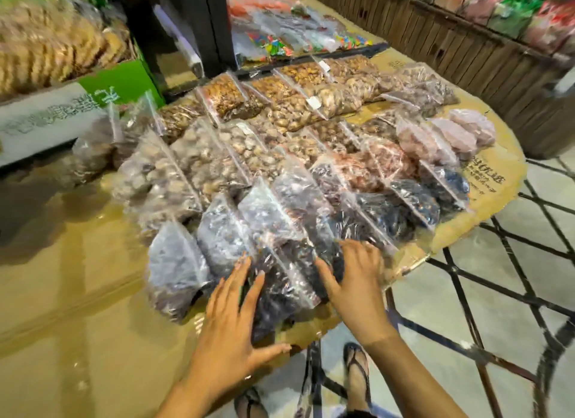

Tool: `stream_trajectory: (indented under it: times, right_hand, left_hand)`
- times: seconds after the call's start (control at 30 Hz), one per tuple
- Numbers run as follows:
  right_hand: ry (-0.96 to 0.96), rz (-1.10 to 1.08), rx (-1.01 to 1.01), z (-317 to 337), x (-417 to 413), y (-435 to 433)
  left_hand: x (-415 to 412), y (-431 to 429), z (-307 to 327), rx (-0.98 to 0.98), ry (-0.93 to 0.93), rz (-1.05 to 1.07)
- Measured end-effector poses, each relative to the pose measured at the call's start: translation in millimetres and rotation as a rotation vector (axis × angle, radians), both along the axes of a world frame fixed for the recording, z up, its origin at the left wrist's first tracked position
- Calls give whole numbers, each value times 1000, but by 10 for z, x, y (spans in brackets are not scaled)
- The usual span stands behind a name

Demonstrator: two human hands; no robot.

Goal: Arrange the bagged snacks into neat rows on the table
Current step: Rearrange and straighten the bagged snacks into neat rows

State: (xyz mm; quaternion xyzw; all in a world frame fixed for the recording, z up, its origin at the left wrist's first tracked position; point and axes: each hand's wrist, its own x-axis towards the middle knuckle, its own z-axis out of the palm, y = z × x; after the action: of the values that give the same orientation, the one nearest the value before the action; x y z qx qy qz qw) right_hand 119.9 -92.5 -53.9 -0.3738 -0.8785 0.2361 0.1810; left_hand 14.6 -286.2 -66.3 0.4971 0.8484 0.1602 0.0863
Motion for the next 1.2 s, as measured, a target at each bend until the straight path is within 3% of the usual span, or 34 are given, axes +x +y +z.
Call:
stream_trajectory:
  times: [0.1,0.23,0.33,0.53,0.7,0.87,0.97,1.07,1.13,1.2]
  right_hand:
    - [41,-177,-115,50,-30,-69]
    - [-83,-185,-144,178,-144,-1]
    - [-50,-134,-281,223,-227,61]
    - [74,-89,-320,201,-122,-15]
    - [66,-107,-285,110,-103,-25]
    - [-34,-136,-270,169,-138,-35]
    - [-142,-175,-113,283,-111,-182]
    - [-65,-139,-57,455,-202,-357]
    - [-57,-79,-34,522,-357,-463]
    - [-79,-25,-41,605,-598,-592]
  left_hand:
    - [-17,-131,-161,-20,-45,54]
    - [-24,-90,-181,-39,-129,137]
    - [-81,-85,-225,-3,-36,98]
    - [-44,-150,-214,38,120,67]
    - [-40,-163,-99,-56,244,18]
    - [-16,-241,-84,-106,246,19]
    - [-42,-321,15,64,190,14]
    - [-193,-466,131,399,253,-25]
    - [-395,-576,157,523,210,134]
    - [-640,-663,129,425,49,345]
